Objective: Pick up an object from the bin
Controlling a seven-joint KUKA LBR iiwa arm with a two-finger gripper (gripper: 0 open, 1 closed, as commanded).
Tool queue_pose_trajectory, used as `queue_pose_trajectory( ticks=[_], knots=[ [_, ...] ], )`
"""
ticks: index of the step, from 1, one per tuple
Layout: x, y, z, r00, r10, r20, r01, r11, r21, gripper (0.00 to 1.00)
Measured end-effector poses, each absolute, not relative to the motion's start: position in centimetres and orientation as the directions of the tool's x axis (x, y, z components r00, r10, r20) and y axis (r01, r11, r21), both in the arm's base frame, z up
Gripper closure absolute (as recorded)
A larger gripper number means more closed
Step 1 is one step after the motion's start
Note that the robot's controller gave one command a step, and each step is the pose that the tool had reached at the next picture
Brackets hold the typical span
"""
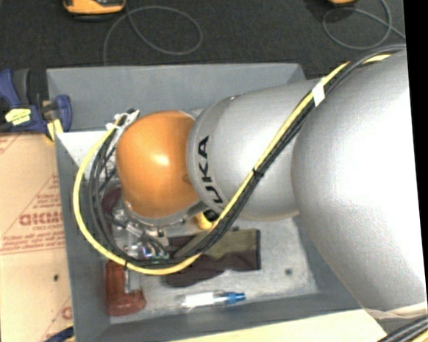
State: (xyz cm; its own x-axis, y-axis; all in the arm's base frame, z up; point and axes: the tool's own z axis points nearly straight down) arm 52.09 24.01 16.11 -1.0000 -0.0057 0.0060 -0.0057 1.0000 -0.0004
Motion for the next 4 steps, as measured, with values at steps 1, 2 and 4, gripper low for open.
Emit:
queue_pose_trajectory(
  ticks=[1, 2, 4],
  knots=[
    [52.3, 23.9, 16.6, -1.0, -0.001, -0.002, -0.001, 1.0, 0.002, 0.0],
    [53.1, 23.3, 11.6, -1.0, 0.021, -0.004, 0.021, 1.0, 0.005, 0.0],
    [54.0, 23.0, 8.7, -0.998, 0.053, -0.023, 0.053, 0.999, 0.014, 0.0]
  ],
)
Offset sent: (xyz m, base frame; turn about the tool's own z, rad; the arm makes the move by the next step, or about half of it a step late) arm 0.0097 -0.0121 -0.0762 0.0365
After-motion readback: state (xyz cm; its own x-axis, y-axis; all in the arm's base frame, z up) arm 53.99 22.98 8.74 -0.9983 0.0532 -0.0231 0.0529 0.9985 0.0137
